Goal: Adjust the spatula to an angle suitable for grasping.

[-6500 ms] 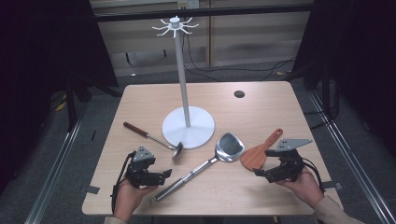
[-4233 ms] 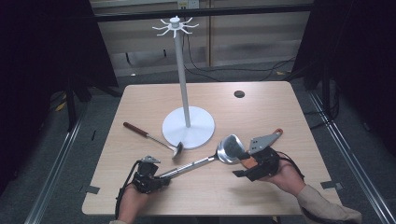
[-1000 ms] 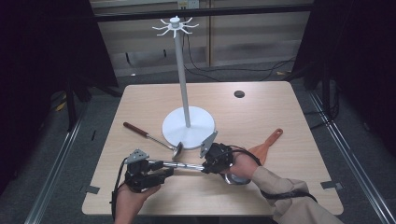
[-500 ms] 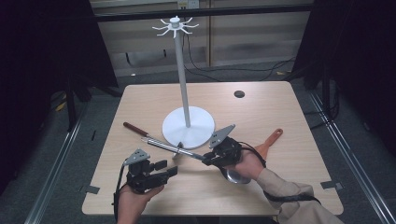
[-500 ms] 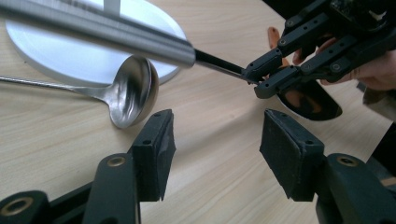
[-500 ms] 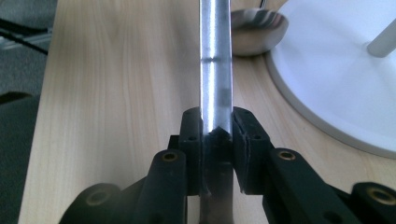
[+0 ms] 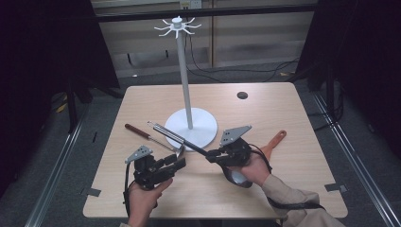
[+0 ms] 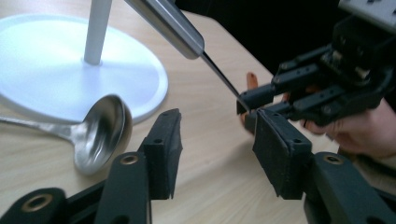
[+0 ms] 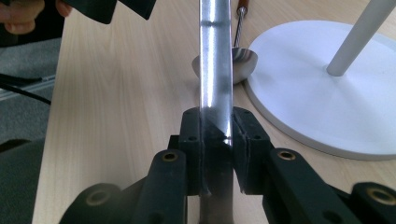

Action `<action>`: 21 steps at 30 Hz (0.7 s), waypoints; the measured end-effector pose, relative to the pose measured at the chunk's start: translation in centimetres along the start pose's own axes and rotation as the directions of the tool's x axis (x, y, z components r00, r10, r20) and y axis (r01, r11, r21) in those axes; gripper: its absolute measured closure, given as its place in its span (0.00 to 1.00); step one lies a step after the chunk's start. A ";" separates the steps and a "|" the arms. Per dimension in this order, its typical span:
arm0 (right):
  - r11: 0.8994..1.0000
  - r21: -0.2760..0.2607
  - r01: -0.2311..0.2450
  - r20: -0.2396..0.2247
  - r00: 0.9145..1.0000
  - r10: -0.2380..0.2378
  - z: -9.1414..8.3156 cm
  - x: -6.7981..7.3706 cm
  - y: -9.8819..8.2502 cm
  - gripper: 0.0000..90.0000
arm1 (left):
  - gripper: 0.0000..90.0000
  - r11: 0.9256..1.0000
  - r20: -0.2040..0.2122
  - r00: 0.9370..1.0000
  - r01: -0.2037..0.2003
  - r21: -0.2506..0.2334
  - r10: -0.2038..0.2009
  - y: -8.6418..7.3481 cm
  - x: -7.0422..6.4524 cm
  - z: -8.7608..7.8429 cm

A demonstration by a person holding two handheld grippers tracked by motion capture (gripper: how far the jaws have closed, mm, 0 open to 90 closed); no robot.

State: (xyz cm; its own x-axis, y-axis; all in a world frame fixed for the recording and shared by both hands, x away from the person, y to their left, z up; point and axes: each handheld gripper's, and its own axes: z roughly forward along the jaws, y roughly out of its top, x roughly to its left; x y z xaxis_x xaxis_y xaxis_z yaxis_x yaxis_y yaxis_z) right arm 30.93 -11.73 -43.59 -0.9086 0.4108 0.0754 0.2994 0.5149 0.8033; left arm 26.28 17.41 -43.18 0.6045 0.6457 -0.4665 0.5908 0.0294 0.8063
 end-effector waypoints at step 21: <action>0.993 -0.114 -0.036 0.066 0.997 0.044 -1.1 0.3 -0.4 0.84 | 0.77 0.984 0.050 0.991 0.130 -0.123 -0.124 0.9 -0.6 3.3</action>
State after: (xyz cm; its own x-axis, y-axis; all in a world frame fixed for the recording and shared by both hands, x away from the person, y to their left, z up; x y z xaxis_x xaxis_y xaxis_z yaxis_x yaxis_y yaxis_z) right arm 30.18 -12.61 -43.22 -0.8733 0.4818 0.0716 0.2970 0.4102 0.8623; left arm 28.21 14.53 -43.38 0.5524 0.5980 -0.5807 0.5938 0.2066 0.7776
